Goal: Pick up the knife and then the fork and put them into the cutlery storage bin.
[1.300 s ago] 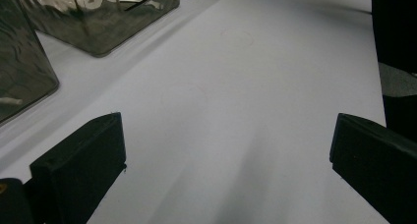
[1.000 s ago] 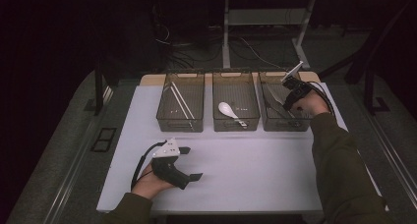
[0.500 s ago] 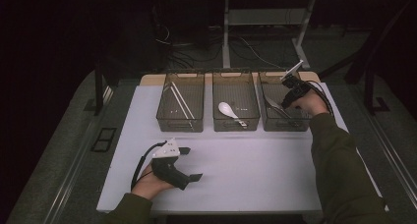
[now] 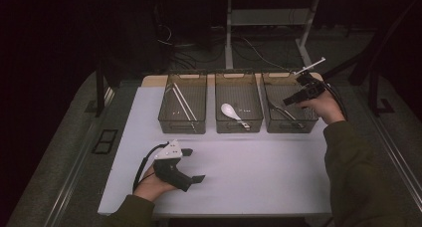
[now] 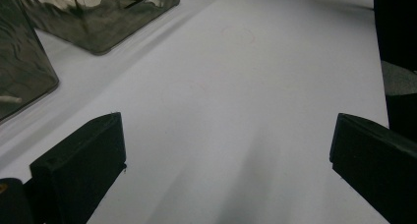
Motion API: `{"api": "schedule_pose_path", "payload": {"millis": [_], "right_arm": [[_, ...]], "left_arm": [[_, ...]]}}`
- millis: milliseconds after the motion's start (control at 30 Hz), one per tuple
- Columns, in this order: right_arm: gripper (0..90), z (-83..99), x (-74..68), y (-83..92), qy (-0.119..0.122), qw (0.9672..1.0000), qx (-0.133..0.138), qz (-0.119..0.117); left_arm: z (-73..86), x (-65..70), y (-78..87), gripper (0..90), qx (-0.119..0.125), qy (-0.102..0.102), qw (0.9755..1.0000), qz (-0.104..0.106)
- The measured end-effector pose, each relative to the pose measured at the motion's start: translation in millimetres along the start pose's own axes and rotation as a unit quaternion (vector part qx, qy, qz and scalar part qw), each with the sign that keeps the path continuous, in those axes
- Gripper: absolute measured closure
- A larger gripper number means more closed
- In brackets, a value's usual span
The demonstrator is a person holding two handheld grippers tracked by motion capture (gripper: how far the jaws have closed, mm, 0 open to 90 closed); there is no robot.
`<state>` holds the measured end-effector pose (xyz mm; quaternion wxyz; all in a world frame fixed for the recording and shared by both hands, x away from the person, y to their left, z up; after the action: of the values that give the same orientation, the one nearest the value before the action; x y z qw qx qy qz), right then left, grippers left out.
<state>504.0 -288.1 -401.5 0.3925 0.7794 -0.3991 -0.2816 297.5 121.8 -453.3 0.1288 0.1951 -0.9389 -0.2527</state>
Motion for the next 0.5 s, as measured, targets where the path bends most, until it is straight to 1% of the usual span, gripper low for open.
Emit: {"api": "schedule_pose_path", "payload": {"millis": [67,133,167,233,267,300,333,500], "right_arm": [[47.0,3.0,-0.3,2.8,-0.004,0.9999,0.017,-0.002],[43.2,6.4,-1.3,5.1,-0.007,0.9994,0.032,-0.011],[41.7,8.3,-2.2,6.4,-0.004,0.9993,0.035,-0.014],[40.2,12.1,-3.5,9.5,0.001,0.9986,0.051,-0.012],[39.2,14.5,-5.2,11.7,0.003,0.9982,0.058,-0.016],[38.3,16.3,-6.0,13.7,0.004,0.9976,0.068,-0.015],[37.2,18.1,-7.2,15.4,0.004,0.9967,0.08,-0.008],[31.4,33.4,-18.2,18.9,0.027,0.994,0.106,-0.005]], "left_arm": [[-0.7,0.4,-0.1,0.0,0.004,0.0,1.0,-0.003],[-0.8,0.4,-0.3,0.0,0.003,-0.001,1.0,-0.003],[-0.5,0.0,-0.1,0.0,0.002,-0.001,1.0,-0.005],[-0.6,-0.5,0.6,0.0,0.001,0.0,1.0,-0.007],[-0.7,-0.8,1.1,0.0,0.002,0.002,1.0,-0.007],[-0.8,-1.2,1.0,0.0,0.003,0.004,0.9999,-0.009],[-0.8,-1.5,1.0,0.0,0.003,0.004,0.9999,-0.01],[-0.5,-2.6,1.2,0.0,0.0,0.004,0.9999,-0.011]]}}
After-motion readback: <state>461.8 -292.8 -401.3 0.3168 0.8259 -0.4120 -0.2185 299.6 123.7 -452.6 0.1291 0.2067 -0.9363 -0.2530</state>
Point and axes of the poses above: each handheld gripper's, and its own axes: y roughly backward along the jaws, z roughly out of its underside, x roughly to its right, the point moved 4 cm from there along -y, roughly forward along the jaws, and after that the axes turned 1 degree about y, right-handed, at the moved point
